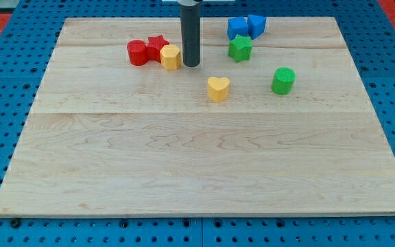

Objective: Point towards yellow heart

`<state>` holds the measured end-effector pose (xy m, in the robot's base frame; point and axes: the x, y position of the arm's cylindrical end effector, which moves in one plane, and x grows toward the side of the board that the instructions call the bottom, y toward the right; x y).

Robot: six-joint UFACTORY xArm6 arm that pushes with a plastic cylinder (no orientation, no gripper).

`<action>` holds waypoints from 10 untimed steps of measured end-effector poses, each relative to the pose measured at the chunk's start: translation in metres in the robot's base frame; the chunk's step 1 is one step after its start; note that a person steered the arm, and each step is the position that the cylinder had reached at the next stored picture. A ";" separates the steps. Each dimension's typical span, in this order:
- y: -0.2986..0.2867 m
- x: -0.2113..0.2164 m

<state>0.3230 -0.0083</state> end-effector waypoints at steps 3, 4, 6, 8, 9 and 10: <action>-0.018 -0.004; 0.024 -0.002; 0.068 0.018; 0.075 0.018; 0.099 0.018; 0.090 0.044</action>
<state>0.3666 0.0820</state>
